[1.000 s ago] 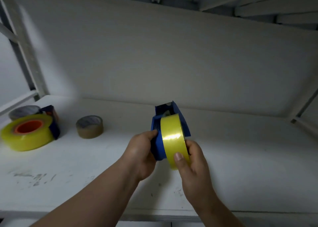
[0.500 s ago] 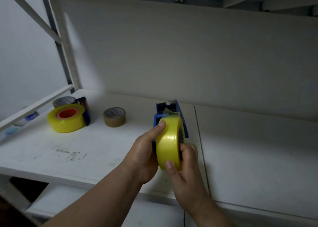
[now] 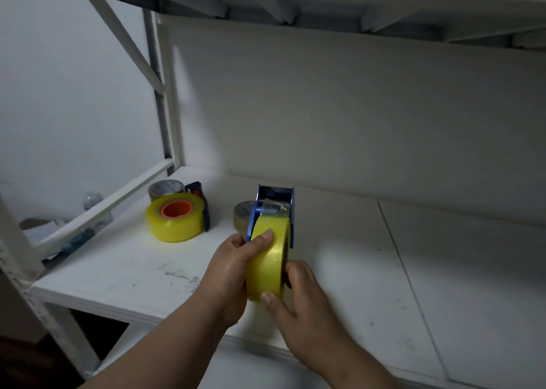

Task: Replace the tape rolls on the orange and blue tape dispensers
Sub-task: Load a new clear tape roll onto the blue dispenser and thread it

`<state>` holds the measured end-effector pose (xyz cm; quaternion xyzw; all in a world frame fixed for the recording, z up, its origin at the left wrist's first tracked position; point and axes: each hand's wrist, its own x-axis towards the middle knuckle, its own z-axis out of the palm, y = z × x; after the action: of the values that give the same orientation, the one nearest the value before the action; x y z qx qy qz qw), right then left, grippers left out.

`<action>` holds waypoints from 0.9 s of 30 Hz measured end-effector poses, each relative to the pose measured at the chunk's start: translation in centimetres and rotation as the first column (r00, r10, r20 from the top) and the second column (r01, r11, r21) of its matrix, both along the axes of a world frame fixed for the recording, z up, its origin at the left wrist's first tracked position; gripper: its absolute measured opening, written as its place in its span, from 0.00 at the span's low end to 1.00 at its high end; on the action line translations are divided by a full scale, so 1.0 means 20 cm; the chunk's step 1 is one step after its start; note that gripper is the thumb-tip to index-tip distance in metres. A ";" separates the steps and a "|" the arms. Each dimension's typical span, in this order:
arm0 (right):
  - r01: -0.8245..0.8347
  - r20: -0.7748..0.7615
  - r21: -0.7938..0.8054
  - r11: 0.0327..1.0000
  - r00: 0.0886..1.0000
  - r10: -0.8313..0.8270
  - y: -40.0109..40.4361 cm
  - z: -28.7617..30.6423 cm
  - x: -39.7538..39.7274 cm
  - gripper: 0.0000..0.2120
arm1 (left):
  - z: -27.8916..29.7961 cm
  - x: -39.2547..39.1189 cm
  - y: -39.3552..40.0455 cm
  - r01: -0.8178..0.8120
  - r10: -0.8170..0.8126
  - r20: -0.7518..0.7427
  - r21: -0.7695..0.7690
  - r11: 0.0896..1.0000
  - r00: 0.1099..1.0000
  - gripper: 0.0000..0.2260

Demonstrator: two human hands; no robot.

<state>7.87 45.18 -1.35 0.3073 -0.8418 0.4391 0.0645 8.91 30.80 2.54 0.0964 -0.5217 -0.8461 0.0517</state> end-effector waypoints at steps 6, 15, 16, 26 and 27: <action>-0.020 0.043 0.019 1.000 0.999 0.019 -0.48 0.00 0.01 0.18 | -0.02 0.01 -0.46 -0.049 0.048 -0.011 -0.081 0.995 0.999 0.24; -0.067 0.168 0.122 0.990 0.985 0.046 -0.81 0.01 -0.01 0.19 | -0.13 0.05 -0.85 -0.088 0.092 0.033 -0.115 0.989 0.995 0.27; -0.038 0.176 0.081 0.996 0.984 0.023 -0.82 0.03 -0.03 0.17 | -0.13 0.05 -0.87 -0.084 0.089 0.034 -0.118 0.989 0.995 0.28; 0.240 -0.060 -0.017 0.971 0.969 -0.241 -0.95 0.23 -0.37 0.12 | -0.12 0.05 -0.91 -0.032 0.045 0.087 -0.138 0.990 0.995 0.38; 0.234 -0.088 0.031 0.972 0.969 -0.230 -0.96 0.23 -0.39 0.12 | -0.11 0.05 -0.91 -0.031 0.043 0.091 -0.140 0.990 0.995 0.37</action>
<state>0.12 25.90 3.26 0.2261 -0.8774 0.3979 0.1440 9.82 12.58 0.24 0.1417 -0.5789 -0.8014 0.0495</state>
